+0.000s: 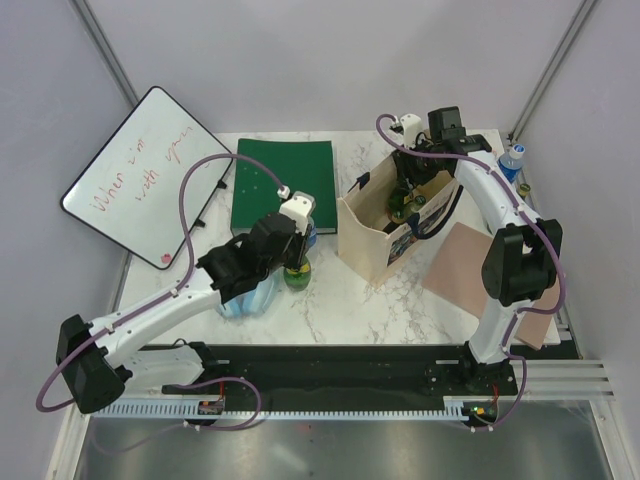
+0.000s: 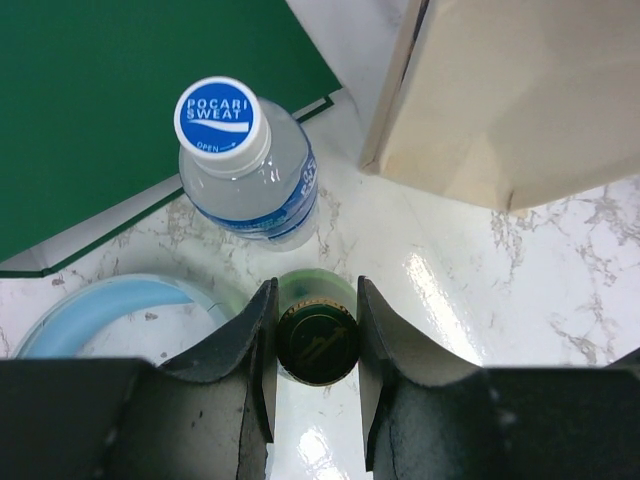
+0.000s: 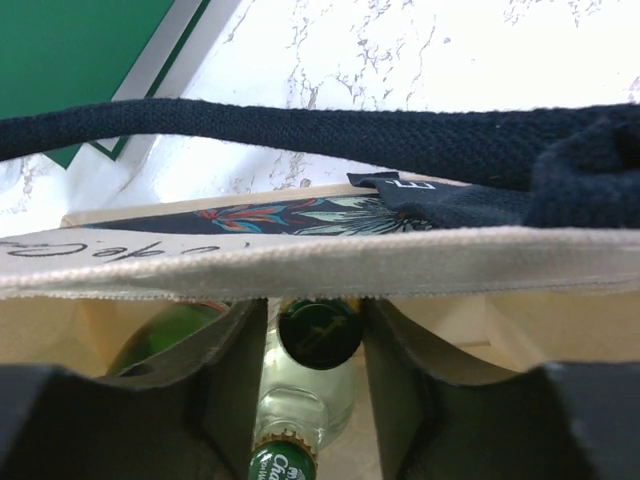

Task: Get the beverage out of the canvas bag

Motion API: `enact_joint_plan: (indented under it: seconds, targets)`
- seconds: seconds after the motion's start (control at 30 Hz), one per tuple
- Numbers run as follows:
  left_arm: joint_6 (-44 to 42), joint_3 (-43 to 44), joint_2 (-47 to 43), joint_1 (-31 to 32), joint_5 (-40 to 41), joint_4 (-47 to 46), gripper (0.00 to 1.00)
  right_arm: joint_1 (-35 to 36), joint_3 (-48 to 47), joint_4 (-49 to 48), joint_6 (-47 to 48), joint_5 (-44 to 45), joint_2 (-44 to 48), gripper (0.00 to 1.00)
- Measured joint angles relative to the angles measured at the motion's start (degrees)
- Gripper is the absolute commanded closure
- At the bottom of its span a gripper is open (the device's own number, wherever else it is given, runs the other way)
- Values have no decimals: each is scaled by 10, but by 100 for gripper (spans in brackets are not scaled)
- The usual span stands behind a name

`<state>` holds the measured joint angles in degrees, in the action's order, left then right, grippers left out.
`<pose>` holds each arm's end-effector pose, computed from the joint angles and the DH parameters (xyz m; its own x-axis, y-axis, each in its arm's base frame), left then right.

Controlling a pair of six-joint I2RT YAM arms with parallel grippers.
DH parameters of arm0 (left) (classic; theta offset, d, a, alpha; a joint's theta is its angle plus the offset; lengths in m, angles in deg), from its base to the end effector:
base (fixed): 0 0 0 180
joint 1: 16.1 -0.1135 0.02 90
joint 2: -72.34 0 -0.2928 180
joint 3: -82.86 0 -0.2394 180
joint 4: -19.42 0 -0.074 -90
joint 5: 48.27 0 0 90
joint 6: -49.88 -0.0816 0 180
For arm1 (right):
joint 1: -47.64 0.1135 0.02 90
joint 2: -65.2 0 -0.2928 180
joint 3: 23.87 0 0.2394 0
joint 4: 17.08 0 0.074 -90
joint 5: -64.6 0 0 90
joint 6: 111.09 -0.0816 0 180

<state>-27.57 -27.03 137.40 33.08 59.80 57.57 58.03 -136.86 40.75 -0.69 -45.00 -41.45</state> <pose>0.1904 -0.1817 0.3173 -0.4679 0.2256 -0.8545 0.4589 0.8883 -0.0167 0.4237 0.1055 0.3024 -0.5906 -0.4421 -0.6751 -0.6201 0.7840 0.0290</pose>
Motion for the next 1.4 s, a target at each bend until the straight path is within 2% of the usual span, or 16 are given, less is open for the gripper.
enact_joint_plan:
  seconds: [0.17, 0.3, 0.47, 0.57, 0.6, 0.67, 0.7, 0.8, 0.9, 1.2, 1.4]
  targets:
    - [0, -35, 0, 0, 14, -25, 98, 0, 0, -5, -1, 2, 0, 66]
    - [0, -56, 0, 0, 20, -56, 98, -1, 0, -5, -1, 2, 0, 82]
    - [6, -76, -7, 0, 29, -90, 95, -1, 0, -5, 0, 2, 0, 92]
    - [13, -87, -15, 0, 33, -100, 80, -1, 0, -5, 0, 2, 1, 100]
    - [15, -90, -18, 0, 35, -103, 67, -1, 0, -4, 1, 2, 2, 100]
    - [20, -96, -23, 0, 38, -105, 55, -1, 0, -2, 3, 2, 3, 100]
    - [23, -98, -26, 0, 40, -106, 45, -1, 0, 0, 4, 2, 3, 100]
    - [33, -101, -34, 0, 46, -110, 31, -1, 0, 7, 4, 2, 7, 100]
    - [41, -101, -42, 0, 49, -120, 23, -1, -3, 12, 3, -1, 13, 100]
    - [48, -92, -47, 0, 43, -112, 9, -7, -54, 36, -7, -19, 37, 100]
    - [48, -67, -92, 0, 41, -99, 6, -19, -103, 49, -17, -37, 63, 100]
